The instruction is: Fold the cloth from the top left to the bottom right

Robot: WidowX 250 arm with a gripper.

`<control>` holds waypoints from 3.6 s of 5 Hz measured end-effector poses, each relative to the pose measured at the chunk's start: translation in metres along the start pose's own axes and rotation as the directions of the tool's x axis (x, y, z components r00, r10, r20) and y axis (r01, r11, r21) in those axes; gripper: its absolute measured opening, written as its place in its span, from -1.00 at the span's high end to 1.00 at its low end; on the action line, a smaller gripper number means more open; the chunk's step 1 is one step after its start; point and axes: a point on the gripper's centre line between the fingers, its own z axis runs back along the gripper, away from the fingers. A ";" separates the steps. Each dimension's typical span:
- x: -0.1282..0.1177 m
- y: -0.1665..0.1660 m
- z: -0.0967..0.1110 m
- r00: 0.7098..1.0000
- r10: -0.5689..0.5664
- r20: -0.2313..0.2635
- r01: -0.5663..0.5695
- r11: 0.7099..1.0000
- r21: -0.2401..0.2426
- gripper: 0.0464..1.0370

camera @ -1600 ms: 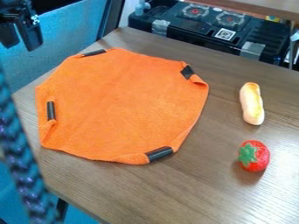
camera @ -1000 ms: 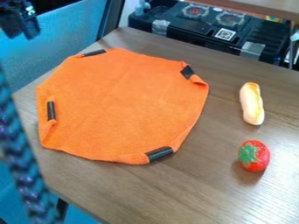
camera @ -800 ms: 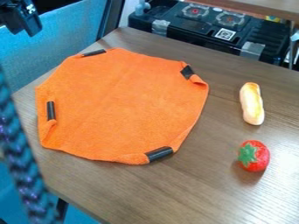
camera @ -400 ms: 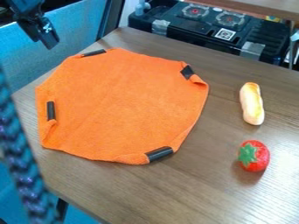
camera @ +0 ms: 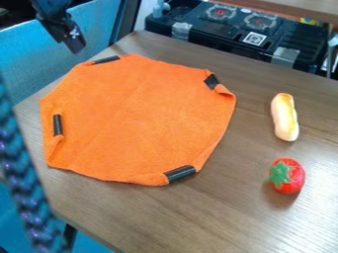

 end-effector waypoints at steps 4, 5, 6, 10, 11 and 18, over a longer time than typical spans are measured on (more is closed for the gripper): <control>0.042 0.002 -0.049 0.999 0.014 0.046 -0.019 0.992 0.124 -0.92; 0.039 0.004 -0.063 1.000 0.010 0.023 -0.013 0.991 0.135 -0.92; 0.040 0.008 -0.073 1.000 0.000 -0.004 0.000 0.987 0.163 -0.92; 0.037 0.018 -0.090 0.998 0.026 -0.061 -0.015 0.984 0.178 0.75; 0.041 0.016 -0.089 0.998 0.043 -0.042 -0.036 0.986 0.161 0.95; -0.015 -0.118 0.003 0.952 -0.284 0.117 0.284 0.959 0.020 0.97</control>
